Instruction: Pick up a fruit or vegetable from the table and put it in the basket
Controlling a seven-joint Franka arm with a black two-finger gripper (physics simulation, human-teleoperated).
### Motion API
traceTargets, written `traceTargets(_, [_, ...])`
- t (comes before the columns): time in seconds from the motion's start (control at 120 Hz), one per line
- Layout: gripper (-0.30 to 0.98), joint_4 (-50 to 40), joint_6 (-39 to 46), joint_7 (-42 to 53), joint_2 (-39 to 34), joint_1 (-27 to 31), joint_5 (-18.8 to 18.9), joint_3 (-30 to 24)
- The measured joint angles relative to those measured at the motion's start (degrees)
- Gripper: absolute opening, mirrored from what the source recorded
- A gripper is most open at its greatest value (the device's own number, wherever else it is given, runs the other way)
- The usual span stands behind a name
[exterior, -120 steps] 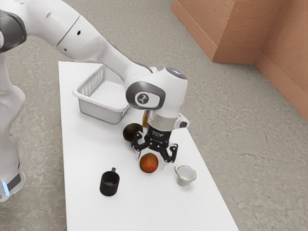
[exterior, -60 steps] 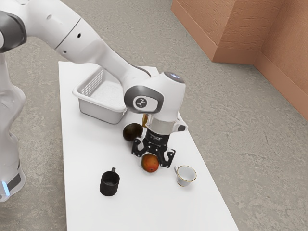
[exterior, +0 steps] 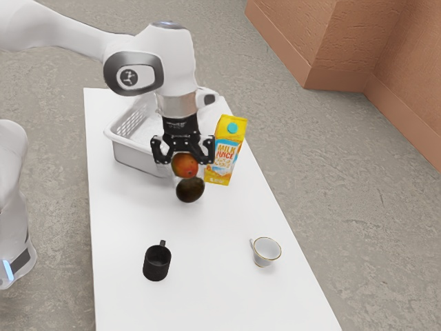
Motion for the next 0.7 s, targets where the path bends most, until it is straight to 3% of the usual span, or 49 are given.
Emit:
traceTargets(0.15, [0.33, 1.1, -2.63, -1.78, -3.23, 14.62, 2.34, 0.95])
traceTargets(0.342, [0.32, 9.38, -4.04, -2.38, 7.26, 27.93, 4.12, 1.77])
traceTargets(0.525, [0.32, 15.68, -4.54, -1.53, 15.6, 31.07, 4.54, 2.8])
traceTargets(0.7, [0.32, 17.15, -4.73, -0.66, 18.49, 30.63, 4.64, 3.51])
